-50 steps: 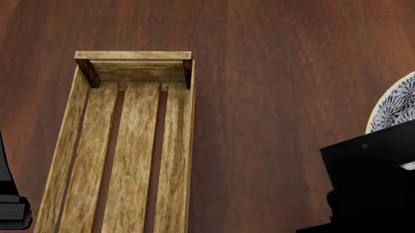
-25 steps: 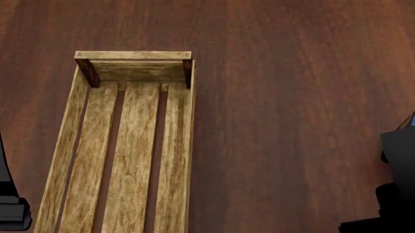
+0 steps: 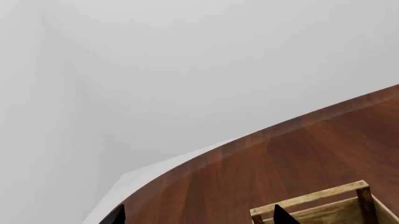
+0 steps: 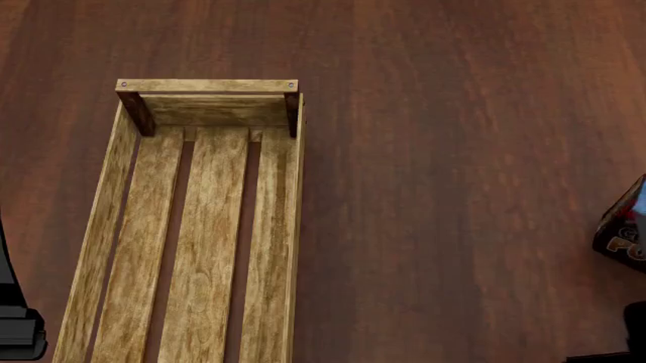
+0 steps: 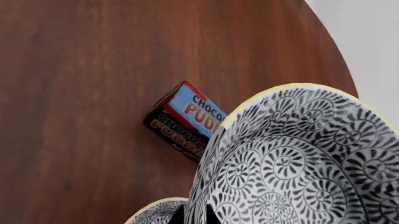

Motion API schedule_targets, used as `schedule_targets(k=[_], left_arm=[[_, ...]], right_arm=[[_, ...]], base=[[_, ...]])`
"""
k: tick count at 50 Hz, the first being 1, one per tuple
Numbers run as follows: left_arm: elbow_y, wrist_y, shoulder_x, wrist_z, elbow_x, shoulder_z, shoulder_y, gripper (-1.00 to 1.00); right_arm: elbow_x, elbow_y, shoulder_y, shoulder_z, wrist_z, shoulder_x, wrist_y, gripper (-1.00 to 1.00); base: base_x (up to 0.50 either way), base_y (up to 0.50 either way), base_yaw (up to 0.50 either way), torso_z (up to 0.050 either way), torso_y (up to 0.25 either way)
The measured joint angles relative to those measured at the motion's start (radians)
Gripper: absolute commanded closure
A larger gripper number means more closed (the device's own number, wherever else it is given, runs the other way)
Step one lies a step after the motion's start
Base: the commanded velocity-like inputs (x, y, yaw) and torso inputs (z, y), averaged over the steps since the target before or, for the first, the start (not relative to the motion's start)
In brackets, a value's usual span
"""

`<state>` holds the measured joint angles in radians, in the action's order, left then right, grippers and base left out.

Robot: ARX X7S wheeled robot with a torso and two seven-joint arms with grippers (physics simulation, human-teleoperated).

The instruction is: Stack the left bowl on the right bowl and place them in the tray.

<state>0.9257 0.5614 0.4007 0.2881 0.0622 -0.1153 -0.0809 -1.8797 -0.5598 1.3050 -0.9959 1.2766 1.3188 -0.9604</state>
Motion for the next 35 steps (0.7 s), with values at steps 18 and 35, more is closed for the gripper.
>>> schedule_targets(k=[18,35], left_arm=[[0.002,0.000,0.002,0.002,-0.009,0.009,0.003,-1.00],[0.001,-0.004,0.005,0.006,-0.013,0.011,0.004,-1.00]], right_arm=[[0.031,-0.010,-0.069,-0.021,-0.031,0.045,0.065,1.00],[0.107,-0.009,-0.192,-0.072,-0.105,0.062,0.186,1.00]], base=[[0.00,0.00,0.00,0.000,0.000],[0.00,0.00,0.00,0.000,0.001]])
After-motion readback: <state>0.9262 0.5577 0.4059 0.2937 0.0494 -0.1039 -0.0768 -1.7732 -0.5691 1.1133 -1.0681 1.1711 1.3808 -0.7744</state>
